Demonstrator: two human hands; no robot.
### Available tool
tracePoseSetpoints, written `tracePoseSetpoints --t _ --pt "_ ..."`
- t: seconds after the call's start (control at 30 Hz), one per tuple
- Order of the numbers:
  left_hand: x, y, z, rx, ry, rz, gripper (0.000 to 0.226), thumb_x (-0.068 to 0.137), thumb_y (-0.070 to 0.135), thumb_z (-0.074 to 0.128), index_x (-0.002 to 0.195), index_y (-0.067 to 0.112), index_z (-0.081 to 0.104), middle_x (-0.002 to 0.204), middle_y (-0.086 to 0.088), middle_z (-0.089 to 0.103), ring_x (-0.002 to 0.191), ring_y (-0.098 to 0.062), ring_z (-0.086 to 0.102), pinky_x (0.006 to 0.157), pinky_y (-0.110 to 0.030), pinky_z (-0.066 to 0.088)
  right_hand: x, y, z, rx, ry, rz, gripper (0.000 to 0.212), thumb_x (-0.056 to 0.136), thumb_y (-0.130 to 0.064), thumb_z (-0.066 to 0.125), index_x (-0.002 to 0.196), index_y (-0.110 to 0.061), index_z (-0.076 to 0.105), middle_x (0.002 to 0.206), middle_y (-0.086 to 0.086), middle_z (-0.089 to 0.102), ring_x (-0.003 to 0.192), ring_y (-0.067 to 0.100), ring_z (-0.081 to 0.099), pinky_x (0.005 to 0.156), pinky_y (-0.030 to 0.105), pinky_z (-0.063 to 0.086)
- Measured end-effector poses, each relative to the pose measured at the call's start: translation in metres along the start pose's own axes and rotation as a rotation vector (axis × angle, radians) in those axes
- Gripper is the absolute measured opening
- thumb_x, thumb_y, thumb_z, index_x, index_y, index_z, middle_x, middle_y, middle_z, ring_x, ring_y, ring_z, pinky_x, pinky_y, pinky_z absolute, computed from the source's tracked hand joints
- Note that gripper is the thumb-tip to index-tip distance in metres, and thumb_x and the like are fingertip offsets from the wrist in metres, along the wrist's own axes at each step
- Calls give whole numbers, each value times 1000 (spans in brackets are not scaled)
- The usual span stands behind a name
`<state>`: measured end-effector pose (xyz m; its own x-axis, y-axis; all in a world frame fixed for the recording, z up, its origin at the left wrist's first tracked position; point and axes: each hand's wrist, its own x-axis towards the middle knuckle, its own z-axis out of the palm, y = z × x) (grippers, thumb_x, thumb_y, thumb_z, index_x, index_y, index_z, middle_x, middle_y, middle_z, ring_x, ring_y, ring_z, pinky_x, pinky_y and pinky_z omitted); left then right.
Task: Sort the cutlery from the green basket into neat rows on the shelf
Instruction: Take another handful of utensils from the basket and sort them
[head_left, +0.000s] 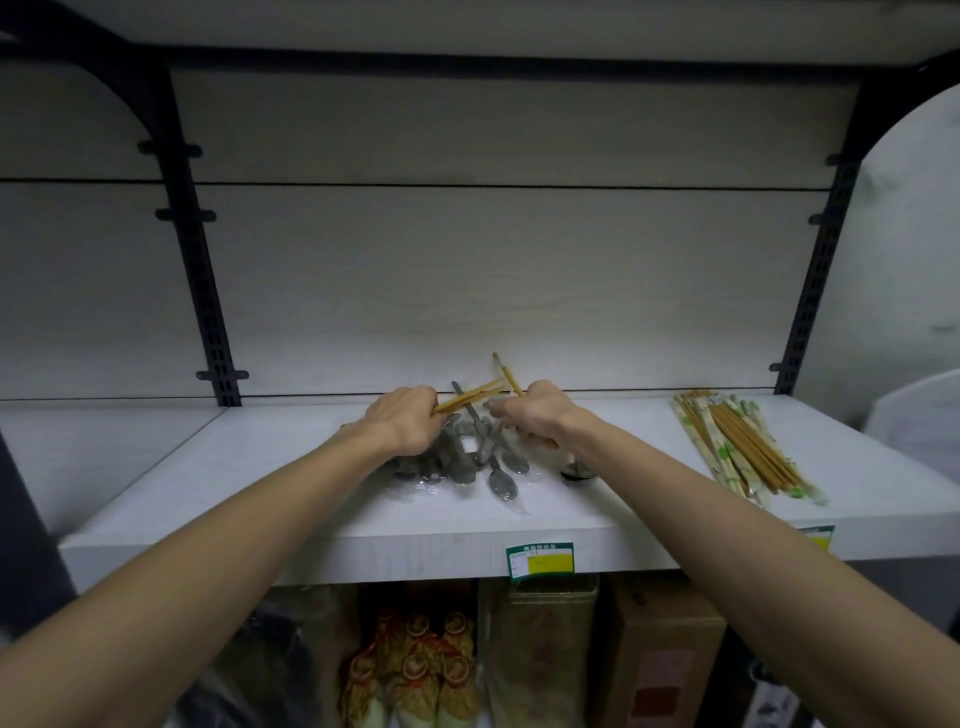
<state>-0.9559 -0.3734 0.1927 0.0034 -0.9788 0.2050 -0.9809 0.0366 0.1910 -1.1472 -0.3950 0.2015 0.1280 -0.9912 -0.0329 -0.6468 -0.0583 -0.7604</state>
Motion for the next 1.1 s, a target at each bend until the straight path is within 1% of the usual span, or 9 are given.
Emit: tracePoseSetpoints --t 0.13,0.23,0.37,0.5,0.63,0.77,0.87,1.0,1.1 --pt "1 -3 -2 63 -9 11 22 102 39 49 100 18 51 104 -10 61 89 -31 51 71 -35 36 -3 -2 -2 25 -18 -3 24 90 -29 63 72 -14 58 52 1 47 39 15 37 40 19 26" --pt "2 -7 -3 49 -17 15 25 103 42 49 100 17 46 97 -7 55 88 -30 50 71 -35 36 -4 -1 -5 34 -37 0 26 89 -29 62 68 -16 55 50 -1 46 40 15 34 43 20 25" --pt "5 -10 -3 4 -19 26 33 98 50 57 97 17 53 101 -8 63 90 -30 55 70 -35 39 -7 1 -5 20 -57 7 24 88 -29 62 69 -16 54 54 0 46 40 14 35 42 19 25" --pt "5 -9 -5 -73 -33 5 52 93 67 53 91 15 58 86 -4 62 83 -27 57 64 -35 37 -8 5 -4 45 -62 -3 27 91 -31 63 70 -15 56 53 -1 46 41 14 36 42 19 26" --pt "6 -9 -13 -6 -39 21 44 100 58 48 84 18 56 89 -5 61 84 -29 57 66 -35 38 -4 5 1 52 -15 -27 41 88 -38 72 62 -18 48 50 -1 44 40 14 37 42 22 29" --pt "5 -13 -24 32 -2 31 40 102 52 47 93 16 63 88 -4 62 85 -28 58 65 -35 39 0 -3 11 43 15 -60 44 80 -35 83 58 -19 47 52 -5 44 45 12 40 44 24 32" --pt "2 -21 -33 45 -28 51 39 102 50 48 95 16 66 88 -5 64 85 -28 60 64 -35 41 3 -7 23 53 9 -86 39 78 -29 85 56 -19 54 49 -9 53 52 11 51 52 24 40" --pt "-3 -39 -41 39 -24 34 37 102 50 49 96 19 68 87 -3 65 86 -27 61 70 -37 46 9 -10 31 19 26 -61 25 80 -28 81 68 -13 65 66 -1 63 67 17 62 64 31 50" --pt "-6 -57 -49 47 -3 3 36 103 49 47 95 20 66 86 -2 64 86 -28 61 69 -37 45 13 -6 29 -72 83 -30 27 80 -33 78 79 -9 66 75 4 64 76 23 64 72 37 55"
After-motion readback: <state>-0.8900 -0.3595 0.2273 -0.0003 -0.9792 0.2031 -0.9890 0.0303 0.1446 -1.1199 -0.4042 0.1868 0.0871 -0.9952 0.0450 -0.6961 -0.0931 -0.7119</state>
